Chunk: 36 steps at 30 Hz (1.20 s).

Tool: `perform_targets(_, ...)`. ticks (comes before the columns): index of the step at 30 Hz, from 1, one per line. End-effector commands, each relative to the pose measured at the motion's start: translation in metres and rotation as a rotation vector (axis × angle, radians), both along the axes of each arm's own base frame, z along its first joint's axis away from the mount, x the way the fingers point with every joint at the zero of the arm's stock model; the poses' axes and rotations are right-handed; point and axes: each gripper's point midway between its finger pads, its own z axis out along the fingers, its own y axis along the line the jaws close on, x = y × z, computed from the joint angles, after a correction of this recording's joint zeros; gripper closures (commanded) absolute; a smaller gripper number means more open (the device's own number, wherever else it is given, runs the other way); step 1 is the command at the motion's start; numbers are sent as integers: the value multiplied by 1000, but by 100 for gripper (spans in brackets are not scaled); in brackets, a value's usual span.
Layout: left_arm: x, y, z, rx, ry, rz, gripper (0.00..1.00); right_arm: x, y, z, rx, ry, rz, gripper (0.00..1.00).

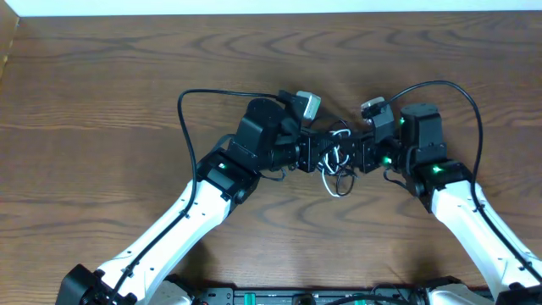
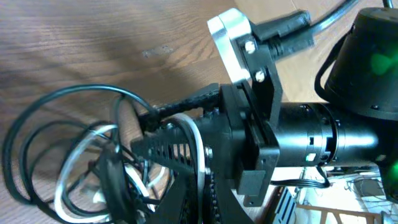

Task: Untangle cables

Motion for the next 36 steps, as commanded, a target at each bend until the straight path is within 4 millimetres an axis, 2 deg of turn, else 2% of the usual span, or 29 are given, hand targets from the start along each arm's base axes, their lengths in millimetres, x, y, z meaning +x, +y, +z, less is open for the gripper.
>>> perform_targets(1,-2,1,4,7,-11,-9,93,9,-3,5,-1,-5,-53,94)
perform_targets(2,0,5,-3,42,-14,7,92,11,-10,2,-29,1,-92,99)
perform_targets(4,6,21,-24,153,-4,78,93,14,-29,-10,-107,29,-189,99)
perform_targets(7,18,65,-59,383,28,269,92,13,-70,-29,-298,62,-346,99)
perform_targets(9,24,95,-73,520,25,381,93,10,-102,-34,-420,83,-483,99)
perform_targets(11,28,122,-80,634,11,476,93,8,-127,-29,-480,94,-605,99)
perform_targets(13,32,136,-81,676,6,526,93,14,-132,-14,-465,64,-632,99)
perform_targets(15,37,141,-80,664,11,544,92,23,-130,10,-427,10,-629,99)
perform_targets(17,40,138,-78,626,20,533,93,31,-115,39,-362,-60,-559,99)
perform_targets(19,40,125,-74,555,33,486,92,32,-84,71,-242,-117,-419,99)
perform_targets(20,39,118,-72,518,38,457,93,28,-58,92,-153,-155,-296,99)
perform_targets(22,38,106,-67,467,39,416,93,15,-24,122,-37,-213,-108,99)
perform_targets(24,37,100,-65,439,42,390,89,8,-12,137,11,-240,-43,99)
perform_targets(25,36,98,-65,432,44,382,83,7,-13,139,11,-245,-45,99)
perform_targets(27,35,97,-64,426,47,375,57,7,-15,137,2,-236,-56,98)
perform_targets(31,33,89,-61,390,51,338,33,10,-28,124,-27,-168,-149,96)
perform_targets(33,30,77,-54,334,49,285,27,8,-32,116,-44,-135,-171,96)
perform_targets(36,15,46,-34,193,27,110,26,3,-33,107,-57,-91,-169,96)
